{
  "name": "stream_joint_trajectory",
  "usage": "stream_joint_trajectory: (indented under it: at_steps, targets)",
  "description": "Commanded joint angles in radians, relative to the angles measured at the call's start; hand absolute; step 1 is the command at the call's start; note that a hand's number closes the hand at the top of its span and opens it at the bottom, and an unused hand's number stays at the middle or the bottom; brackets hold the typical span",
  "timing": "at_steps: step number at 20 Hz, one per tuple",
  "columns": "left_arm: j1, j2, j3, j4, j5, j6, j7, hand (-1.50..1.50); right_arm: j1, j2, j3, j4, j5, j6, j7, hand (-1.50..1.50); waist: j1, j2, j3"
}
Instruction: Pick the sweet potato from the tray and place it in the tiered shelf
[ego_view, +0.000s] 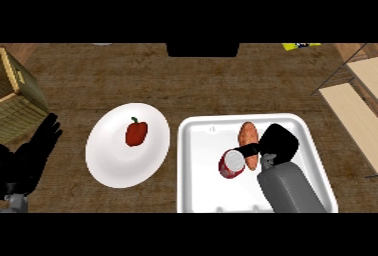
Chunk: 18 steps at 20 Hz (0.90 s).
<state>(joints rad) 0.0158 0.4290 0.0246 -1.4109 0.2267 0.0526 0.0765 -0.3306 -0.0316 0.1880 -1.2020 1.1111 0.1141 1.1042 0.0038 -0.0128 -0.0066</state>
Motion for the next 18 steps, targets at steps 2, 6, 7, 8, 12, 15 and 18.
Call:
stream_joint_trajectory:
  at_steps: [2,6,7,8,12,15,18]
  targets:
    - [0.022,-0.005,0.016,-0.003,-0.007,-0.014,0.007,0.00,-0.012,-0.025,0.020,-0.064,0.087,0.083,0.125,1.50,-0.003,0.010,0.006]
    - [0.043,0.017,0.036,-0.023,0.008,-0.047,-0.016,0.00,-0.145,-0.100,-0.175,0.035,0.056,-0.070,0.038,1.50,0.011,0.014,0.007]
    - [-0.027,-0.006,0.027,0.036,0.001,-0.037,-0.010,0.00,-0.207,-0.125,-0.222,0.084,0.045,-0.073,0.022,1.50,0.006,0.019,0.007]
    - [0.017,0.019,0.029,0.006,0.000,-0.058,-0.022,0.00,-0.230,-0.137,-0.273,0.142,0.035,-0.157,-0.009,1.50,0.026,0.023,0.008]
    - [-0.009,-0.029,0.009,0.012,-0.040,-0.008,0.003,0.00,-0.308,-0.082,-0.225,0.122,0.129,-0.152,0.078,1.50,0.005,0.014,0.006]
    - [-0.016,-0.020,0.042,0.066,-0.024,-0.038,-0.037,0.00,-0.330,-0.116,-0.248,0.038,0.147,-0.117,0.085,1.50,-0.002,0.013,0.006]
    - [-0.018,-0.046,0.024,0.047,-0.045,-0.012,-0.027,0.00,-0.299,-0.109,-0.253,-0.104,0.166,-0.094,0.113,1.50,-0.016,0.008,0.005]
